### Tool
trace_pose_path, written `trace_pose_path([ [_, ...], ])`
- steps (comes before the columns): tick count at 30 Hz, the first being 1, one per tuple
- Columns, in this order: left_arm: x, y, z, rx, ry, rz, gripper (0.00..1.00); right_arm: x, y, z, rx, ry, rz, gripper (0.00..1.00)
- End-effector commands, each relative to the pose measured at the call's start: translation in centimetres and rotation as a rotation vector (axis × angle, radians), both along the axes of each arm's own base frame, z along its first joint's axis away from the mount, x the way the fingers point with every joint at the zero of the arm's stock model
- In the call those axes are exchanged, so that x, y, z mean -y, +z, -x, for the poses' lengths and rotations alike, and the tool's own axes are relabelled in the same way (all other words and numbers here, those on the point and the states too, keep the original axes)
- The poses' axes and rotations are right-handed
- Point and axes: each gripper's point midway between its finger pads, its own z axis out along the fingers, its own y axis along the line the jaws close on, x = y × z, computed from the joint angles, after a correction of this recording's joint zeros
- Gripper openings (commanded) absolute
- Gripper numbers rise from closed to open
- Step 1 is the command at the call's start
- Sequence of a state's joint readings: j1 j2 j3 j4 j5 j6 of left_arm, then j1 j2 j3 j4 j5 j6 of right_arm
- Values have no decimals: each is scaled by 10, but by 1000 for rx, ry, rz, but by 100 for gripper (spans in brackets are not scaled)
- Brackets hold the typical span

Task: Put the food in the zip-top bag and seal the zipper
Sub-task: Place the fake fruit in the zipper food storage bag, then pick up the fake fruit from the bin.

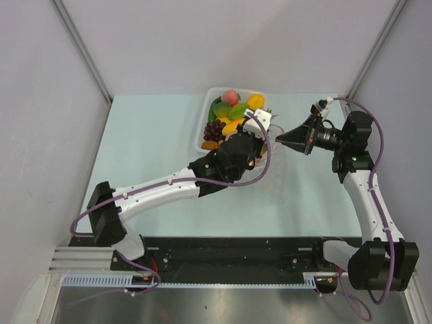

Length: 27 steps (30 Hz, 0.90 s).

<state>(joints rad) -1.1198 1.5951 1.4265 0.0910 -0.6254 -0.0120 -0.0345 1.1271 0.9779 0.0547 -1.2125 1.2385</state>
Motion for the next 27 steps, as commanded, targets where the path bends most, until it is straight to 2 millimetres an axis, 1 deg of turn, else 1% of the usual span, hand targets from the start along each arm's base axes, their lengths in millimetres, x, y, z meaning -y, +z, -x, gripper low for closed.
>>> trace_pose_path([
  [1,-18,24,22,31,-87,5,38,1,12,9,59,24,-12,0],
  [2,-16,26,28,33,-134,12,44,1,9,9,60,24,-7,0],
  [3,-11,30,39,44,-218,17,57,2,7,10,87,25,8,0],
  [4,-18,39,46,59,-243,40,62,3,4,10,83,24,13,0],
  [5,-20,45,53,66,-287,54,67,3,4,11,94,27,19,0],
  [6,-21,49,59,68,-325,63,76,4,3,11,119,28,31,0],
  [7,-24,48,62,57,-362,63,79,5,1,12,114,31,36,0],
  [8,-30,58,66,65,-382,83,83,6,1,12,120,33,41,0],
  [9,-33,61,68,62,-400,84,86,7,-1,11,120,31,47,0],
  [10,-39,59,67,43,-413,71,91,8,-1,13,127,40,59,0],
  [11,-42,61,66,41,-420,73,92,9,-2,12,132,48,64,0],
  [12,-49,68,67,50,-428,80,94,9,-1,13,144,52,71,0],
  [13,-59,68,57,40,-401,70,94,12,-5,12,145,46,89,0],
  [14,-62,68,54,34,-396,64,94,13,2,11,182,42,109,0],
  [15,-66,67,48,10,-380,76,95,16,0,7,185,29,131,0],
  [16,-78,64,35,-8,-341,58,95,18,-7,10,107,20,147,0],
  [17,-80,62,31,-22,-352,45,95,22,0,9,251,16,229,0],
  [18,-80,54,24,-47,-370,24,96,27,-12,-1,231,-20,300,0],
  [19,-91,53,9,-62,-344,13,96,29,-27,8,149,-12,355,0],
  [20,-93,49,2,-77,-348,0,96,35,-32,4,195,-18,430,0],
  [21,-92,46,-2,-77,-377,-30,95,45,-37,-4,199,-69,511,0],
  [22,-95,36,-19,-102,-359,-63,95,52,-41,-4,183,-92,550,0],
  [24,-91,25,-32,-92,-386,-147,95,66,-45,-11,206,-145,642,0],
  [25,-88,15,-44,-117,-388,-182,95,69,-46,-10,200,-152,658,0],
  [27,-82,1,-56,-119,-426,-247,94,75,-48,-11,199,-178,699,0],
])
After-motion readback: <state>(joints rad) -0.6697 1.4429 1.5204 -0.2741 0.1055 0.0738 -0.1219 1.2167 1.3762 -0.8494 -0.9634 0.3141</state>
